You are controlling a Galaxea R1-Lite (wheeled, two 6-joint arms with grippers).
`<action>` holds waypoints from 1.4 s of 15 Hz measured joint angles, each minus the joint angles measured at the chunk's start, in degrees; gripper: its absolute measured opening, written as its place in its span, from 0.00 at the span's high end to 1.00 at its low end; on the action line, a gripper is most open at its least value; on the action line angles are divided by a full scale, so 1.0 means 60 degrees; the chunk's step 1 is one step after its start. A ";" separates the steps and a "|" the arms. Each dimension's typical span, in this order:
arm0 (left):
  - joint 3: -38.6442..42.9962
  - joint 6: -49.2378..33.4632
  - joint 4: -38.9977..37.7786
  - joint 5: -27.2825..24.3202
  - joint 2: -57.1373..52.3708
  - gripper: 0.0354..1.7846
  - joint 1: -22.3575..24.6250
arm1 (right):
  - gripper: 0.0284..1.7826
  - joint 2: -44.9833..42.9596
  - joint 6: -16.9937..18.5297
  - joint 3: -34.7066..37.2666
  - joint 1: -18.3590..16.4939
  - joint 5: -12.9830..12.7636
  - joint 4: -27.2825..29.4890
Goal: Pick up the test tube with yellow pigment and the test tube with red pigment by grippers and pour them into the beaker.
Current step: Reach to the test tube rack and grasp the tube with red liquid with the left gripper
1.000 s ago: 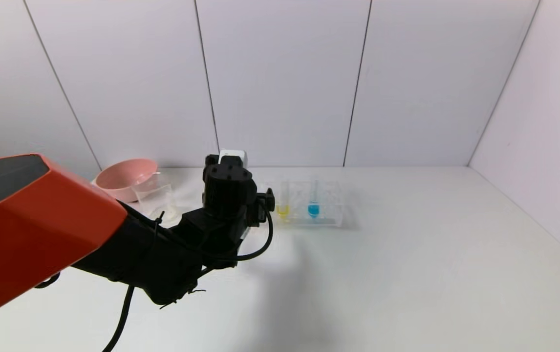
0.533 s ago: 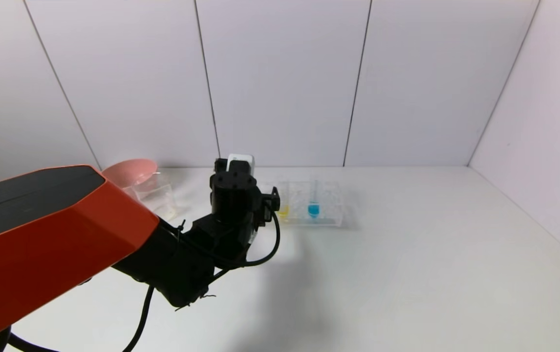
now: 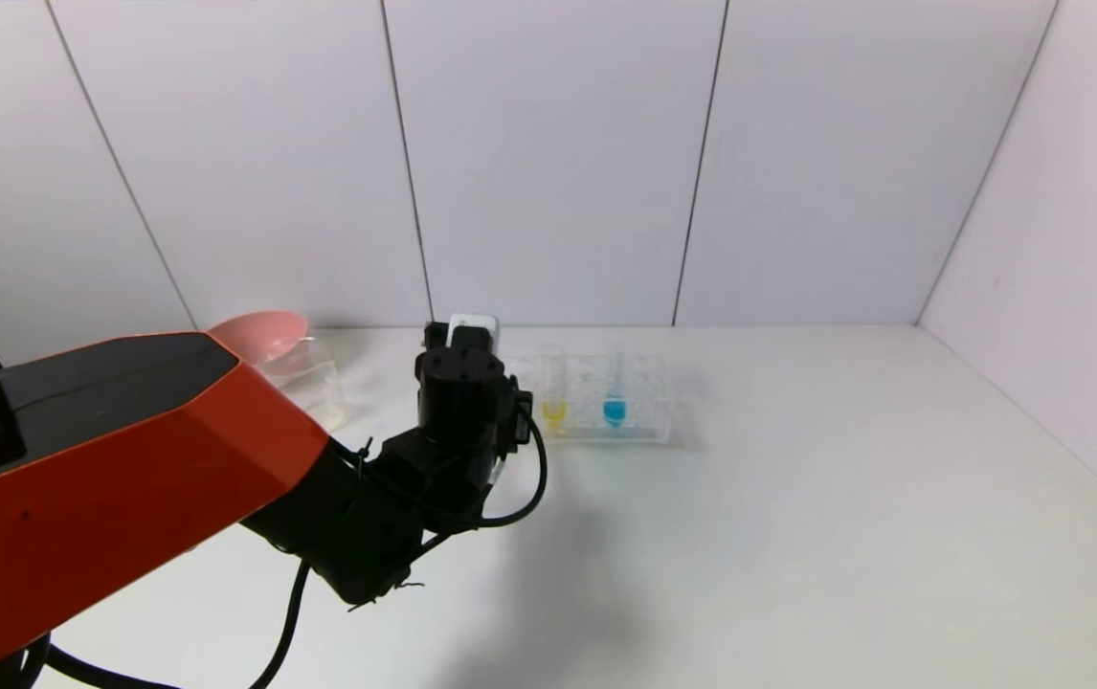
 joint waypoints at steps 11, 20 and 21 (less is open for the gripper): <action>-0.0161 0.0018 -0.0063 -0.0004 0.0146 0.96 0.0124 | 0.04 0.0000 0.0000 0.0000 0.0000 0.0004 -0.0004; 0.0197 0.0260 -0.0045 0.0018 0.0055 0.96 0.0041 | 0.04 0.0000 0.0000 0.0000 0.0000 0.0000 -0.0004; 0.0221 0.0307 -0.0049 0.0024 0.0041 0.96 0.0026 | 0.04 0.0000 0.0000 0.0000 0.0000 0.0000 -0.0004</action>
